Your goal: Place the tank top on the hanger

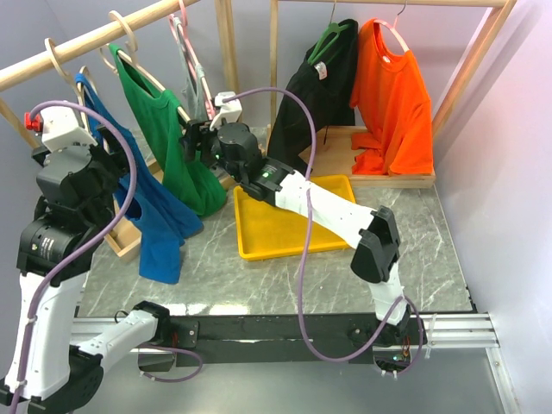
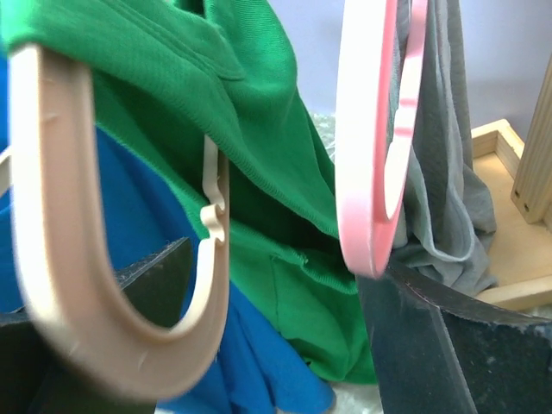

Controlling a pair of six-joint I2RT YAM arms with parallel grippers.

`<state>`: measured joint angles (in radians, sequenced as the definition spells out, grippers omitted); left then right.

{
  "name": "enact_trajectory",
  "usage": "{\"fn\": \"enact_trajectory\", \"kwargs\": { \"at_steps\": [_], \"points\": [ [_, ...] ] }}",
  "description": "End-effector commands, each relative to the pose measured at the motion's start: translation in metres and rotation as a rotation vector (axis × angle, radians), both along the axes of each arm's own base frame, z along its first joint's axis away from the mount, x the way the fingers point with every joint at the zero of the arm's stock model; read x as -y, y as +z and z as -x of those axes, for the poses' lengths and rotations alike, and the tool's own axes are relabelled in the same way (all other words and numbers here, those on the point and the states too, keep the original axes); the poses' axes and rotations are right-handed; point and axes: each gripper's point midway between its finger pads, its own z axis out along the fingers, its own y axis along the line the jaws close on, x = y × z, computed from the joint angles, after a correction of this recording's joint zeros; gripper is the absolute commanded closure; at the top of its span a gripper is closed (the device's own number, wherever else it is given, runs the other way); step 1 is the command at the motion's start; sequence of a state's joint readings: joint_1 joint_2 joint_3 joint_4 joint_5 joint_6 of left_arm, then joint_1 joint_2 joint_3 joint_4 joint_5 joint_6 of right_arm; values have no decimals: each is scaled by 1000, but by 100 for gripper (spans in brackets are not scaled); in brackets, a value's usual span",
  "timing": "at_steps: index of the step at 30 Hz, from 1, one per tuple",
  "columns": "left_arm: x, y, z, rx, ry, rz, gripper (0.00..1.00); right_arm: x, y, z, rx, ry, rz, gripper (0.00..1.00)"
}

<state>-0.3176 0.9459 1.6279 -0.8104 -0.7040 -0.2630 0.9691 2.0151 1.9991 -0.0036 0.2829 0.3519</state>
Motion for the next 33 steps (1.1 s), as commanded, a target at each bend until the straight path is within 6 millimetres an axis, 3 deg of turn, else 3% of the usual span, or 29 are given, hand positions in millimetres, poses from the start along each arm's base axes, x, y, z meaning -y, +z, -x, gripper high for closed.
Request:
{"fn": "enact_trajectory", "kwargs": {
  "at_steps": [1,3,7,9,10,12,13,14,15,16,17,18,19,20,21,22,23,25,26,27,28,29,31,32,33],
  "points": [
    [12,25,3,76,-80,59,10,17,62,23,66,26,-114,16],
    [17,34,4,98,-109,73,1,20,64,28,63,32,-120,16],
    [22,49,8,134,-149,89,1,31,76,41,65,46,-151,16],
    [28,62,9,160,-191,95,1,35,68,45,46,51,-148,15],
    [32,65,5,161,-205,96,1,41,78,51,55,58,-171,15],
    [40,82,7,194,-258,105,1,45,64,56,31,62,-165,15],
    [45,84,0,191,-272,106,1,54,77,63,47,68,-197,15],
    [53,87,-3,194,-312,108,1,56,63,66,29,69,-182,15],
    [56,95,-4,214,-328,110,1,61,62,69,28,68,-187,15],
    [63,93,-16,197,-344,111,1,71,75,76,46,69,-214,14],
    [67,95,-20,202,-360,121,0,75,60,77,31,59,-194,14],
    [78,94,-26,198,-407,128,1,82,60,79,32,53,-197,14],
    [85,90,-36,183,-426,135,1,92,71,86,47,51,-223,14],
    [92,81,-44,162,-444,153,1,98,54,87,32,35,-199,14],
    [104,75,-49,149,-489,167,1,104,51,90,30,29,-199,14],
    [111,76,-53,171,-507,181,1,117,61,96,46,20,-221,13],
    [119,59,-62,137,-517,196,1,123,41,97,31,10,-185,13],
    [144,51,-64,147,-547,205,1,147,45,105,47,-31,-201,13],
    [156,36,-68,113,-554,190,1,155,23,106,30,-48,-165,13],
    [177,28,-64,94,-597,190,1,165,18,106,27,-79,-162,12],
    [183,20,-67,78,-591,195,1,180,23,113,36,-92,-177,12],
    [192,5,-69,56,-606,202,1,189,2,115,18,-112,-144,12],
    [208,-6,-61,62,-665,244,1,214,-19,122,-12,-167,-121,11],
    [218,-30,-63,34,-671,248,1,223,-27,124,-24,-186,-111,11],
    [232,-41,-56,21,-709,257,1,233,-35,127,-35,-205,-110,11]
  ]
}}
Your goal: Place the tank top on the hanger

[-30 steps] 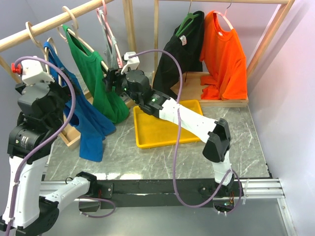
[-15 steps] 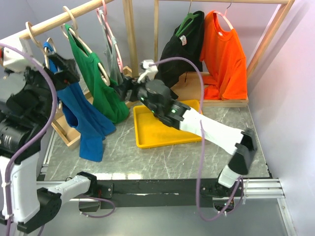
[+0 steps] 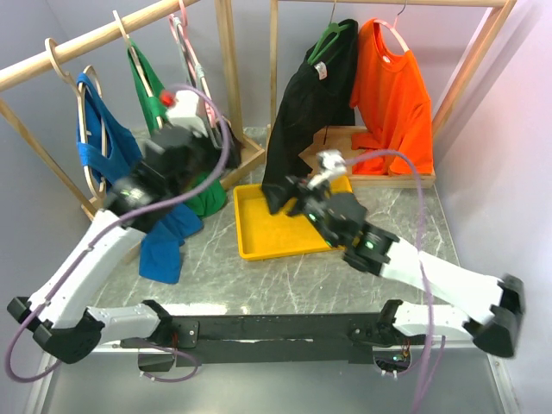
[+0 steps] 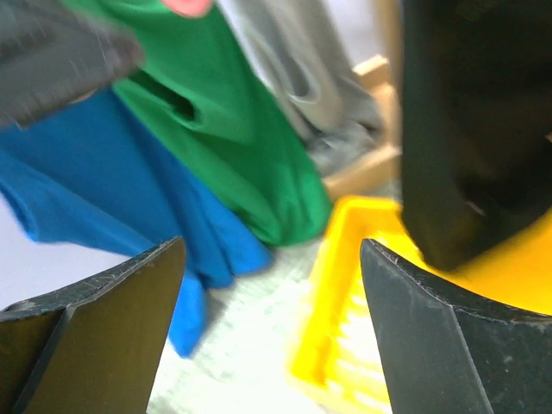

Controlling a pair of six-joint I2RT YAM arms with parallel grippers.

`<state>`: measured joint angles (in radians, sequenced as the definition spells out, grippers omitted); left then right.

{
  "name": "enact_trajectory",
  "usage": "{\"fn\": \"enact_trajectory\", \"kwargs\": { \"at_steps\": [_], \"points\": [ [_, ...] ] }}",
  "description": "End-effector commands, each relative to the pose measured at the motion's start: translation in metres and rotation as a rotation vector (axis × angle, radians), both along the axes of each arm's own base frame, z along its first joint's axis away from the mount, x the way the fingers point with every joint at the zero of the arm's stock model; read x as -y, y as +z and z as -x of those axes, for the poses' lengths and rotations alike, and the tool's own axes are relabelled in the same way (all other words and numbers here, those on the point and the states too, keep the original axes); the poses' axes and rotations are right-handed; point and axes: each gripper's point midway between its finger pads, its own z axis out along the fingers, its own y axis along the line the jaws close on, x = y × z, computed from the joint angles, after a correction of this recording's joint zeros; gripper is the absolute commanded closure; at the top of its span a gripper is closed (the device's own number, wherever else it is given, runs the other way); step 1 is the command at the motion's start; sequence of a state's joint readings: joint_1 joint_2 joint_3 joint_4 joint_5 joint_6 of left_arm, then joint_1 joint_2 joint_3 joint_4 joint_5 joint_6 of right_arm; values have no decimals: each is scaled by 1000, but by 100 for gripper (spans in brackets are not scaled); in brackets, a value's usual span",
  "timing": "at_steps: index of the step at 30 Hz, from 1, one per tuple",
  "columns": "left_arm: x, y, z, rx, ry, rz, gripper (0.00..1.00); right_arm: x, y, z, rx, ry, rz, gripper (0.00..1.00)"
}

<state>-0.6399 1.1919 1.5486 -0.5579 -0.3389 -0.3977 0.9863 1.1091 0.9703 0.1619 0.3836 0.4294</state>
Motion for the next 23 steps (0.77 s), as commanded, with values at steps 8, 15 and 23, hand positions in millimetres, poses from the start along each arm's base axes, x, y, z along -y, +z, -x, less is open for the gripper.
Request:
{"fn": "enact_trajectory", "kwargs": {
  "at_steps": [8,15,23],
  "points": [
    [69,-158,62,-137,-148,145,1,107,-97,40,-168,-204,-59,4],
    [63,-199,81,-224,-126,245,1,137,-140,51,-216,-271,-103,0],
    [67,-194,85,-217,-166,237,0,153,-152,49,-243,-362,-136,0]
  ]
}}
